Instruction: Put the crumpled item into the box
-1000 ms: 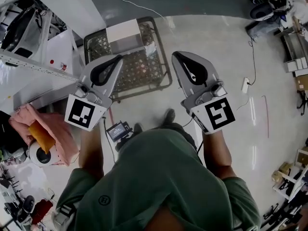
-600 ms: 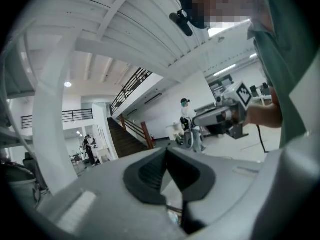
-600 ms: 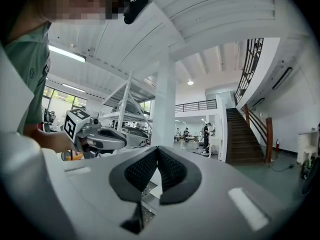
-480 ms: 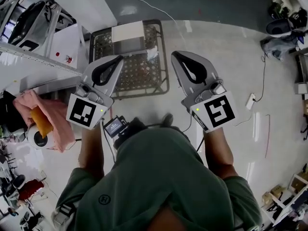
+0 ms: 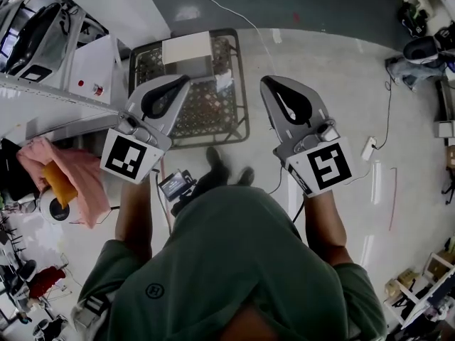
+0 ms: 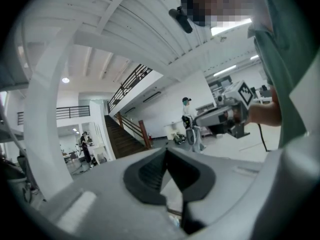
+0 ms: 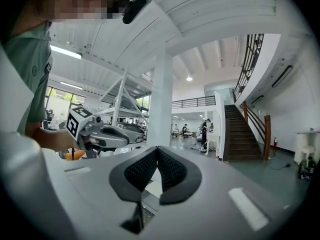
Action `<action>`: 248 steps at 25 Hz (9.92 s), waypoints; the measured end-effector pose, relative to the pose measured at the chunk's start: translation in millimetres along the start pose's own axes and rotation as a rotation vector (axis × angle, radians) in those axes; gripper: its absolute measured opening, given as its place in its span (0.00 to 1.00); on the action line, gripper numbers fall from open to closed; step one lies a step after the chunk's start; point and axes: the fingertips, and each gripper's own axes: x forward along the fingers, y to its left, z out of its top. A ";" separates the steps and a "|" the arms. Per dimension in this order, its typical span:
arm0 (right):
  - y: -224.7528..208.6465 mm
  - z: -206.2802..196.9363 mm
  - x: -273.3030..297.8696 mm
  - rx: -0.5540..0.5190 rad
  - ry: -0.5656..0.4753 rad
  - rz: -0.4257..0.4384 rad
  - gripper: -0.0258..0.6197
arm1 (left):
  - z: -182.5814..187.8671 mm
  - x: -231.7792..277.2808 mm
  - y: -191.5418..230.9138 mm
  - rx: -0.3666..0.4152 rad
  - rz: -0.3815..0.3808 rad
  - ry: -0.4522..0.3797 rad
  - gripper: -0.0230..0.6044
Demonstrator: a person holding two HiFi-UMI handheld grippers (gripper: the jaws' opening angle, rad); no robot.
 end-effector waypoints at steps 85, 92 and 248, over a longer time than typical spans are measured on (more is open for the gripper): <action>-57.7 -466.4 311.8 0.152 0.714 0.355 0.18 | -364.3 84.3 151.5 -0.463 0.233 0.296 0.04; -52.2 -514.8 301.9 0.158 0.798 0.362 0.23 | -385.4 85.0 136.1 -0.492 0.229 0.319 0.04; -24.2 -205.9 347.8 -0.014 0.257 0.377 0.05 | -268.6 -15.5 168.9 -0.277 0.398 0.163 0.04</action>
